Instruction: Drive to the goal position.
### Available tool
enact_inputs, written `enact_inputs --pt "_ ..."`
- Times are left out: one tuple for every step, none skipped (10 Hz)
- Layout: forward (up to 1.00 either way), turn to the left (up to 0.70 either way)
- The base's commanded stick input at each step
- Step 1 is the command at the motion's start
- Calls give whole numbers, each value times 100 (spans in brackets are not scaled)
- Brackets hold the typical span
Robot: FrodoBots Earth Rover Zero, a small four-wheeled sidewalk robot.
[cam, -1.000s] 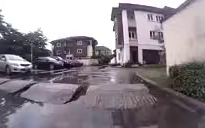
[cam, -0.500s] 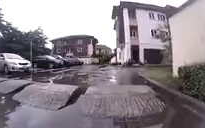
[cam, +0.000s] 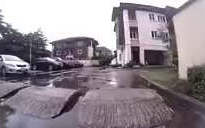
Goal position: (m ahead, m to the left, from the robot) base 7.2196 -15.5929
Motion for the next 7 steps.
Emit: enact_inputs --pt "50 -42" --pt "50 -50" --pt "50 0" --pt "50 0" --pt "50 0" --pt "50 0" --pt "50 0"
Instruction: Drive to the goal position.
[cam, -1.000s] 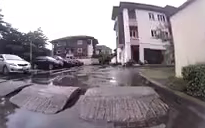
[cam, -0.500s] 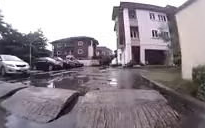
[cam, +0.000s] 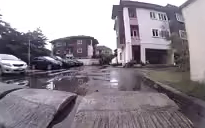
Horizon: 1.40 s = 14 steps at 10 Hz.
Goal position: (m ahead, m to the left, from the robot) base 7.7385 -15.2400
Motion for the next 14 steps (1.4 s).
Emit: enact_inputs --pt "50 0" --pt "50 0" --pt "50 0" --pt "50 0" --pt "50 0" --pt "50 0" --pt "50 0" --pt "50 0" --pt "50 0" --pt "50 0" --pt "50 0" --pt "50 0" --pt "50 0" --pt "50 0"
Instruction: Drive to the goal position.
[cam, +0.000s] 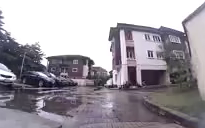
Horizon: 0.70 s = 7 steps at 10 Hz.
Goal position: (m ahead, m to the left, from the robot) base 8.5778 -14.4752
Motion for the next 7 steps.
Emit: enact_inputs --pt "50 0" --pt "50 0" --pt "50 0" --pt "50 0" --pt "50 0" --pt "0 0" --pt "0 0"
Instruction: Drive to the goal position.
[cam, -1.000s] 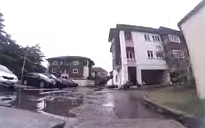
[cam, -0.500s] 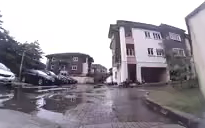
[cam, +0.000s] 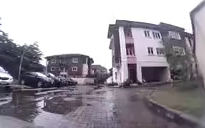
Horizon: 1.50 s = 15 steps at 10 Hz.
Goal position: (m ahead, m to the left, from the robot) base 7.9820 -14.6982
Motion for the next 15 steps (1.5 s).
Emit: enact_inputs --pt "16 0" --pt "45 0" --pt "50 0" --pt "43 0" --pt "12 0" --pt "0 0" --pt "0 0" --pt "0 0" --pt "13 0" --pt "45 0" --pt "50 0" --pt "50 0" --pt "50 0" --pt "50 0" --pt "50 0"
